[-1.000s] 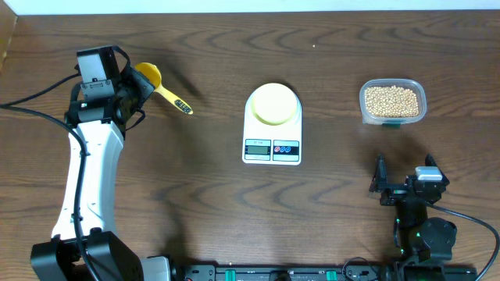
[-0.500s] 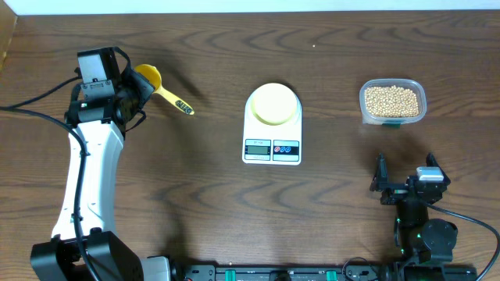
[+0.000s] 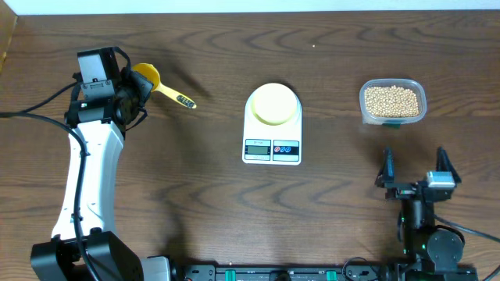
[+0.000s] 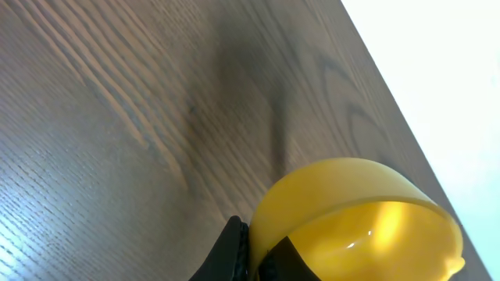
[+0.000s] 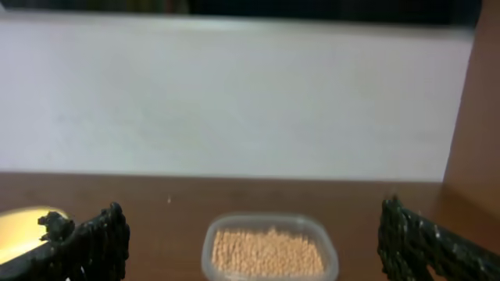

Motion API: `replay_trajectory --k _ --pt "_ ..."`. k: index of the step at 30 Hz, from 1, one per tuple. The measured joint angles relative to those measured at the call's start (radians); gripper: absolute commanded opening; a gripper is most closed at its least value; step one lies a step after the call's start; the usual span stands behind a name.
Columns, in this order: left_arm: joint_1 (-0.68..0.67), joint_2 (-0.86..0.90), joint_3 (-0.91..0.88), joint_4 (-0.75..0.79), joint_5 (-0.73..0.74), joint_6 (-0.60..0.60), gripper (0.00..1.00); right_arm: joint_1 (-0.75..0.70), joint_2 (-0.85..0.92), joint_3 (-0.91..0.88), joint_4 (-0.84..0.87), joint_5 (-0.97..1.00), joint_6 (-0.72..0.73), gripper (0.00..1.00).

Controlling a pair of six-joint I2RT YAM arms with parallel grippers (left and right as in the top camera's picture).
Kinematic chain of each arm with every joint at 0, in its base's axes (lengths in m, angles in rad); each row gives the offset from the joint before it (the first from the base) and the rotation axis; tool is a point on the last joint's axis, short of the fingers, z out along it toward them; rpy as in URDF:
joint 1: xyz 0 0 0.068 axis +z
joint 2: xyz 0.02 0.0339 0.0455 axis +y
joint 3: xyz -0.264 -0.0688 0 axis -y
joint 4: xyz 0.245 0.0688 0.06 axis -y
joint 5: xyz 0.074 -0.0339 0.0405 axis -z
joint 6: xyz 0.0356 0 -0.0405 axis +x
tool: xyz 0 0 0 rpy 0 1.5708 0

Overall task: Scoop item into bowl and weigh 50g on scale
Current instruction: 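Open the right gripper and reach it toward the soybean tub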

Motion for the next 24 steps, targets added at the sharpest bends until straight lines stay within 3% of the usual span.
replay_trajectory --k 5,14,24 --pt "0.0 0.0 0.0 0.0 0.0 -0.031 0.08 0.0 0.0 0.0 0.094 0.0 -0.011 0.99" --pt "0.0 0.0 0.0 0.018 0.0 -0.064 0.08 0.0 0.023 0.002 0.11 0.0 -0.015 0.99" --pt "0.0 0.0 0.0 0.02 0.0 -0.087 0.08 0.0 0.255 0.139 0.112 -0.01 -0.022 0.99"
